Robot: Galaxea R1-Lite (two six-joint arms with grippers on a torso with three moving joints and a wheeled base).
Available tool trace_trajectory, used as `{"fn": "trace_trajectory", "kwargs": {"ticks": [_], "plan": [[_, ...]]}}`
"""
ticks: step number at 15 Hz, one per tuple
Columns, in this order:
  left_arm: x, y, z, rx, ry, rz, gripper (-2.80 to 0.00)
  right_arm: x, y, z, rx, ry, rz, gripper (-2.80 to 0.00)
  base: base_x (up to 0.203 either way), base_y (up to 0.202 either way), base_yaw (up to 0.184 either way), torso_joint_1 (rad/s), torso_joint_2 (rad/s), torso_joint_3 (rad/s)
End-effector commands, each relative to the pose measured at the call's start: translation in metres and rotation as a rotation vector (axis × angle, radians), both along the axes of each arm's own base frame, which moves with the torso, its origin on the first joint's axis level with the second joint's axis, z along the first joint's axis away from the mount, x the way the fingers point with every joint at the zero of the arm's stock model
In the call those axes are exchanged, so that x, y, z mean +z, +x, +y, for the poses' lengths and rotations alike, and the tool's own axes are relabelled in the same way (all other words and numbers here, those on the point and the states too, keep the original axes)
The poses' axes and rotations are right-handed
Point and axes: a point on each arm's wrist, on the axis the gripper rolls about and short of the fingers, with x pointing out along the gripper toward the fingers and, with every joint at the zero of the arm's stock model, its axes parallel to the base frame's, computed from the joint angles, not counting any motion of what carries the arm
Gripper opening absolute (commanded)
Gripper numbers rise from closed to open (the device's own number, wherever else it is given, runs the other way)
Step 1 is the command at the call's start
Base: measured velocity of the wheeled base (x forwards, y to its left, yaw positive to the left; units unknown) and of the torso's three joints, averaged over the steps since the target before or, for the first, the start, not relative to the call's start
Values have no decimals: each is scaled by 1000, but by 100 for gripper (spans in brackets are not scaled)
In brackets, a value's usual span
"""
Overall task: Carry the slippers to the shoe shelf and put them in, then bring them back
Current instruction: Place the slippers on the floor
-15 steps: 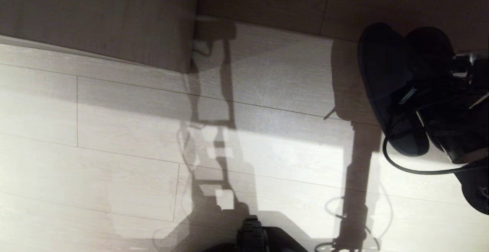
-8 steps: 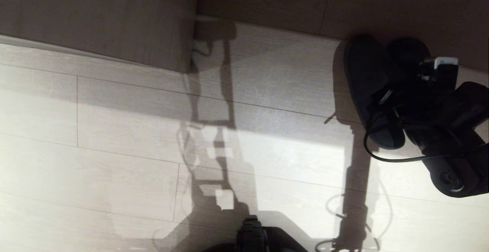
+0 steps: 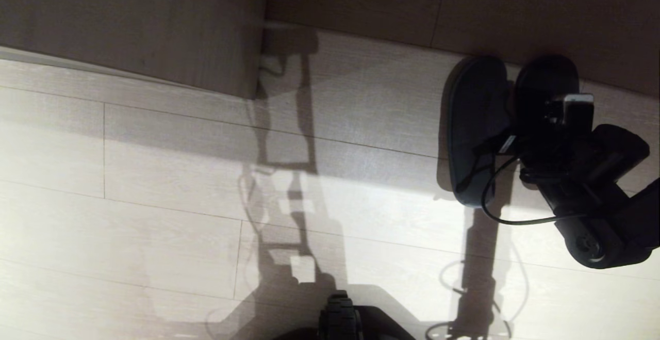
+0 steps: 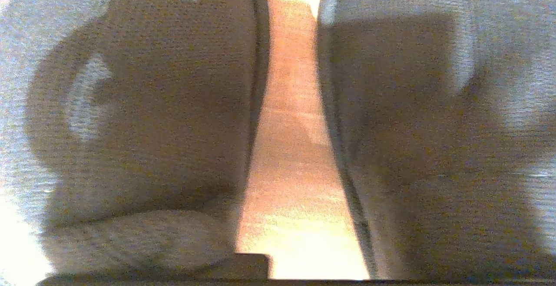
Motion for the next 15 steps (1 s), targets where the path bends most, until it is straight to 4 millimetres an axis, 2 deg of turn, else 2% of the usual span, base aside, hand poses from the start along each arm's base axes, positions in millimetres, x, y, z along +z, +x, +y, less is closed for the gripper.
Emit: {"fn": "trace_trajectory", "kwargs": {"ticks": [1, 4, 10, 14, 15], "plan": [[0, 0, 0, 0, -1, 2, -280, -4, -1, 0, 0, -4, 18, 0, 0, 0, 0, 0, 0, 0], [0, 0, 0, 0, -2, 2, -280, 3, -8, 0, 0, -9, 6, 0, 0, 0, 0, 0, 0, 0], [0, 0, 0, 0, -2, 2, -280, -2, -17, 0, 35, -20, 36, 0, 0, 0, 0, 0, 0, 0], [0, 0, 0, 0, -2, 2, -280, 5, -19, 1, 51, -27, 15, 0, 0, 0, 0, 0, 0, 0], [0, 0, 0, 0, -2, 2, -280, 12, -22, 1, 55, -27, -4, 0, 0, 0, 0, 0, 0, 0]]}}
